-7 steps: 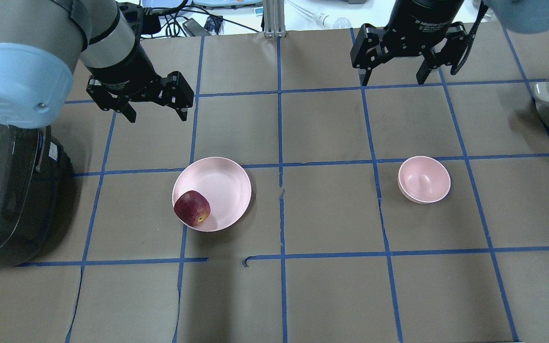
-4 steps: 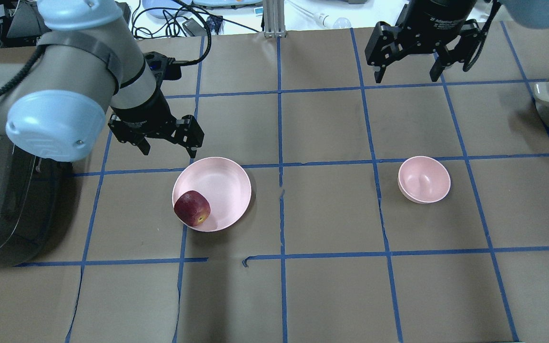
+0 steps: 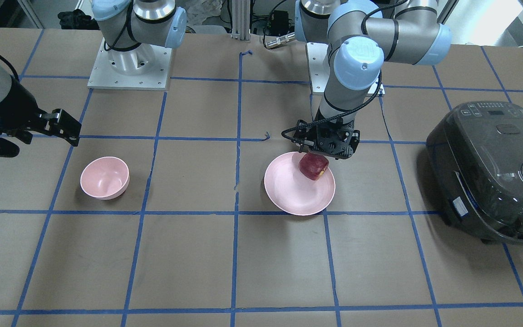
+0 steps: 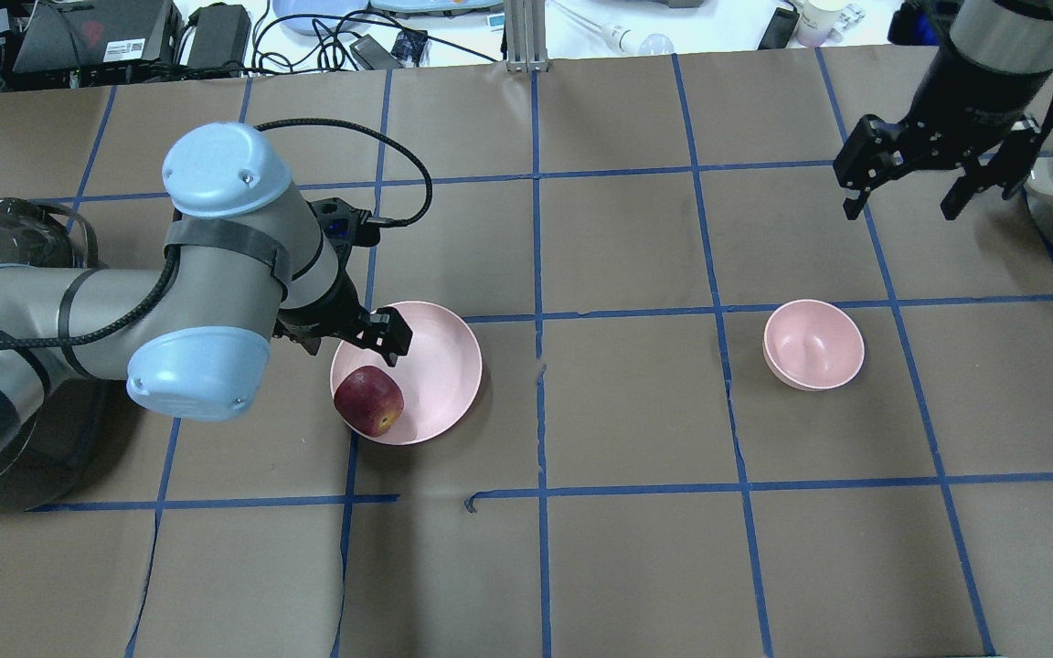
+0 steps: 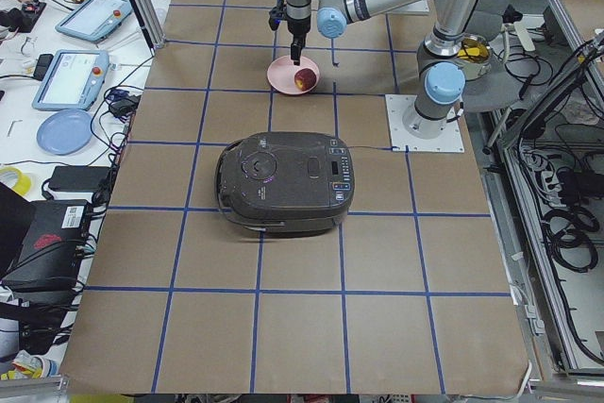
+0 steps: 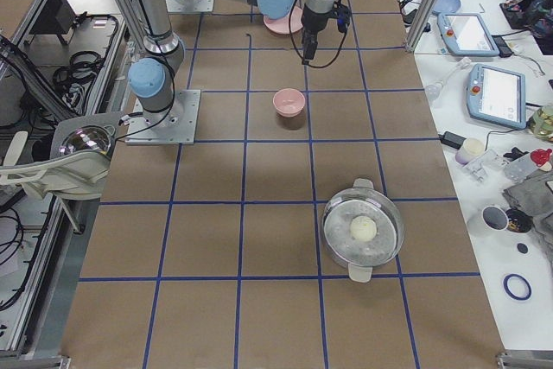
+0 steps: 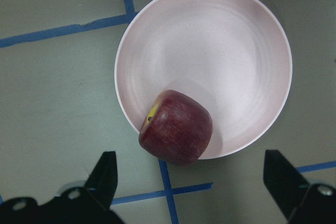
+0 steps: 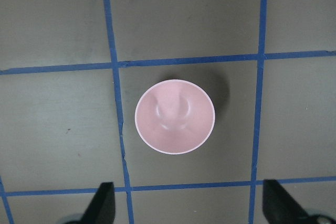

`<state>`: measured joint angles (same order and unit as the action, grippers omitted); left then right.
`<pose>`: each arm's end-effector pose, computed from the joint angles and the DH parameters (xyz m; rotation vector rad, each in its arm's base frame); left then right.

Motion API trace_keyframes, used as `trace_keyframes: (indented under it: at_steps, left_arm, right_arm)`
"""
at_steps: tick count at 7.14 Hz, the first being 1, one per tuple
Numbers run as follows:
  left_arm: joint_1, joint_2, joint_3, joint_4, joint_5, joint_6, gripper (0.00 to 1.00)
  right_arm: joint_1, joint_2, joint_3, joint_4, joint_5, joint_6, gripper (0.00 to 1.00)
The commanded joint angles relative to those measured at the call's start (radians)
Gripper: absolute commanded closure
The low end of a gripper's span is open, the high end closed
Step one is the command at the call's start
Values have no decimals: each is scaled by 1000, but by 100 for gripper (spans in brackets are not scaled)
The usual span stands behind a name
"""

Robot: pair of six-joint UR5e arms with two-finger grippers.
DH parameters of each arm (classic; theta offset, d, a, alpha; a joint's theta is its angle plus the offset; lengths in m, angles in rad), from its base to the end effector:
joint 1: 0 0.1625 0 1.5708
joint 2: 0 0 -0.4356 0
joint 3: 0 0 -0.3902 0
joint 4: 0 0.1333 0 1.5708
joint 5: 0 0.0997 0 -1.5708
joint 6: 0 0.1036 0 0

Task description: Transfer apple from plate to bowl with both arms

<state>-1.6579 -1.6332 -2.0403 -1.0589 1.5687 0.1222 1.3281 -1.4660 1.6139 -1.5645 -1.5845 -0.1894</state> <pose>-0.1731 -0.4477 0.2938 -0.3279 -3.1218 -0.0314 0.0045 -0.5307 0.4205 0.0813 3.1117 0.2395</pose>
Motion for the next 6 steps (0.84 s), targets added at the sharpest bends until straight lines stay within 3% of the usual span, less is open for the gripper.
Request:
trace_keyframes:
  at_steps: [1,3,4,5,6]
  left_arm:
    - [-20,-36,-70,138,2,49,0]
    - [-45,-74,-70,145,104,48,0]
    - [-45,-83,-70,164,105,53,0]
    - [-46,-102,-74,206,102,50,0]
    - [-49,-112,-83,226,100,50,0]
  right_arm:
    - [-78,7,293,-300,-2,-64,1]
    - [-87,13,554,-683,0,-74,2]
    - [-87,36,593,-731,1,-85,18]
    - [-87,44,593,-735,0,-90,47]
    - [-87,44,592,-736,-2,-105,86]
